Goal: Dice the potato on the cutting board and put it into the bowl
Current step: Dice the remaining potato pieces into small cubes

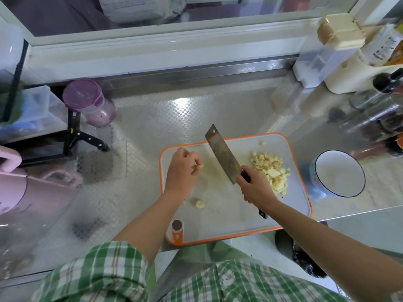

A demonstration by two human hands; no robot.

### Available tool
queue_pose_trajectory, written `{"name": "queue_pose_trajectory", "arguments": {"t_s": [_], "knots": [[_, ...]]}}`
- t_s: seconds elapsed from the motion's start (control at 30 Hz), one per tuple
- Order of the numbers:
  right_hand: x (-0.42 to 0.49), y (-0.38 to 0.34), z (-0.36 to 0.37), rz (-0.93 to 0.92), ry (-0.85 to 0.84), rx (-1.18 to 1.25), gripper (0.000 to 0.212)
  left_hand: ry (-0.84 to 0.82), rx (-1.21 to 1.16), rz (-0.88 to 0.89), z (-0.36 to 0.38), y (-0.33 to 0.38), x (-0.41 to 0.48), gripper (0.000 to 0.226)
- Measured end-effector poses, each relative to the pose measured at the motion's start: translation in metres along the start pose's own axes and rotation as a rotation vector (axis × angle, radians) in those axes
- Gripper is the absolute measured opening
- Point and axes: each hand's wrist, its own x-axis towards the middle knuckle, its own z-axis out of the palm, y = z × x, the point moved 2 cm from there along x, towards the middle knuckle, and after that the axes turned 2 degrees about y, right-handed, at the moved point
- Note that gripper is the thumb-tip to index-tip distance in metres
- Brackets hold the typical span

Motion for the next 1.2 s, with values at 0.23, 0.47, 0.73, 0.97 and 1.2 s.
{"name": "queue_pose_trajectory", "arguments": {"t_s": [0.23, 0.47, 0.73, 0.97, 1.2], "knots": [[-0.015, 0.019, -0.020, 0.015, 0.061, 0.001, 0.021, -0.133, 0.037, 0.069, 0.043, 0.034, -0.017, 0.023], [-0.027, 0.030, -0.020, 0.021, 0.034, -0.014, 0.025, -0.240, 0.091, -0.011, 0.048, 0.033, -0.030, 0.036], [-0.029, 0.030, -0.020, 0.011, 0.013, -0.030, 0.022, -0.178, 0.159, -0.047, 0.045, 0.028, -0.029, 0.040], [-0.035, 0.030, -0.014, -0.035, -0.029, -0.086, 0.017, -0.155, 0.200, -0.081, 0.046, 0.032, -0.030, 0.047], [-0.039, 0.024, -0.008, -0.097, -0.065, -0.206, 0.011, -0.149, 0.171, -0.132, 0.051, 0.039, -0.032, 0.034]]}}
